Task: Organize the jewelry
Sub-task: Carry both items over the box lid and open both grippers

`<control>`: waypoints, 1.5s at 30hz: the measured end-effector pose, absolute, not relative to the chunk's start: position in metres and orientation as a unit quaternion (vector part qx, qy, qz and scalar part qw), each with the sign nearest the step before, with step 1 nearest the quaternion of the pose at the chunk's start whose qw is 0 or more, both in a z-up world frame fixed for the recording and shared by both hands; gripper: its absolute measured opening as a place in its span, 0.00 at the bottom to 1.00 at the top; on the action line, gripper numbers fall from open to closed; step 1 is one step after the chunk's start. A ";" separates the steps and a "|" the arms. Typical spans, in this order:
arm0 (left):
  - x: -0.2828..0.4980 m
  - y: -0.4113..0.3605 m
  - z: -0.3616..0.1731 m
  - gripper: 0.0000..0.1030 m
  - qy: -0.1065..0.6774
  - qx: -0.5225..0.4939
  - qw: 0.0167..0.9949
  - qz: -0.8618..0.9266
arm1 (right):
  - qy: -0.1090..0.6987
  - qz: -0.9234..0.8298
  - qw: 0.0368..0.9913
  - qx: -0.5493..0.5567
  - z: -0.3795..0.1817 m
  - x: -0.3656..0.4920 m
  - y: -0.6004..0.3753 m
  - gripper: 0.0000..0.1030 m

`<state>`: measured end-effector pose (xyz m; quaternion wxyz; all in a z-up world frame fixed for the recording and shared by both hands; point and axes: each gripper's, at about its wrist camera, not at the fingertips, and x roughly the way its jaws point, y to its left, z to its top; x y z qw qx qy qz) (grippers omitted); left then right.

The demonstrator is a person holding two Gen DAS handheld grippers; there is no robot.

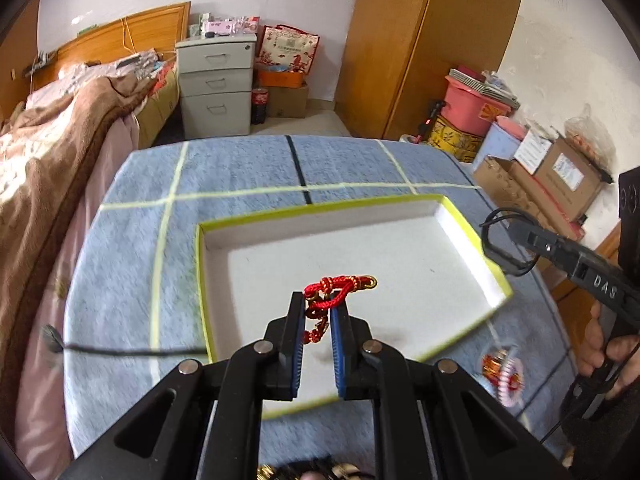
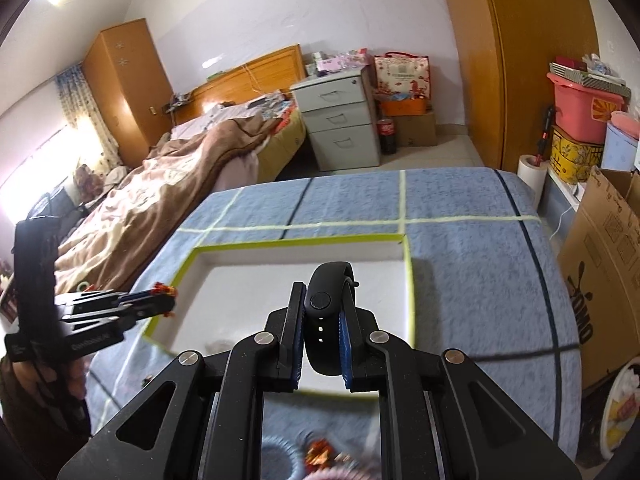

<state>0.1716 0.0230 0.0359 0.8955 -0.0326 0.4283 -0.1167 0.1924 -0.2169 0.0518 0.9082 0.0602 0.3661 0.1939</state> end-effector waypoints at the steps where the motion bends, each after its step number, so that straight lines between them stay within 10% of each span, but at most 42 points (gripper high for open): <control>1: 0.176 0.024 0.035 0.13 0.430 -0.033 0.895 -0.116 | 0.368 0.194 0.907 0.064 0.049 0.199 -0.219 0.15; 38: 0.230 0.034 -0.012 0.13 0.481 -0.047 0.872 -0.080 | 0.415 0.198 0.887 0.047 0.001 0.267 -0.214 0.15; 45: 0.229 0.035 -0.012 0.27 0.480 -0.052 0.872 -0.080 | 0.421 0.189 0.886 0.043 -0.001 0.266 -0.213 0.15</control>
